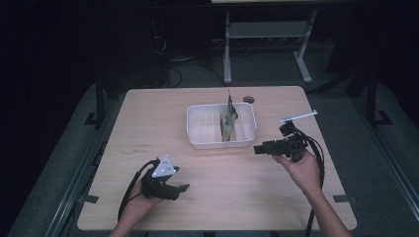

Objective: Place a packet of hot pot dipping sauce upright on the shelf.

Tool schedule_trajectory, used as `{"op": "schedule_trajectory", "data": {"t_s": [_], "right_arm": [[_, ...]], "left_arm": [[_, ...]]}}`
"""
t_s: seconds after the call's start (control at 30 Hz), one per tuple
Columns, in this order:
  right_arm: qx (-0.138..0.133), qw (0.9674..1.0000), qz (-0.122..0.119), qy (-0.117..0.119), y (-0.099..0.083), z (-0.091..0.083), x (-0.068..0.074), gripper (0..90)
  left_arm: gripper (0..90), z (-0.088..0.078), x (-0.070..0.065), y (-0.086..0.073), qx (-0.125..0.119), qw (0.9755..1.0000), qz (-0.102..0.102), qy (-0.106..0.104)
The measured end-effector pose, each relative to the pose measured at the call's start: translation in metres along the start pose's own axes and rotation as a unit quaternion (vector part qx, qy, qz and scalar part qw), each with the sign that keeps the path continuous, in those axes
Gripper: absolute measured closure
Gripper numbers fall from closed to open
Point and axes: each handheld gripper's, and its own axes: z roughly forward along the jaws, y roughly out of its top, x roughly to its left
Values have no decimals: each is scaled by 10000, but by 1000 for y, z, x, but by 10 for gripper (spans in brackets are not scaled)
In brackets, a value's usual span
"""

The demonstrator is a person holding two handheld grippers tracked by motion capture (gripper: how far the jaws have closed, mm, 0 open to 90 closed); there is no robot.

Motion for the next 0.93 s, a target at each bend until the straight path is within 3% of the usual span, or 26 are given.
{"op": "schedule_trajectory", "data": {"t_s": [0.93], "right_arm": [[60,9999,102,107,-61,3,-5,441]], "left_arm": [[277,-3,4,-1,-53,9999,-134,42]]}}
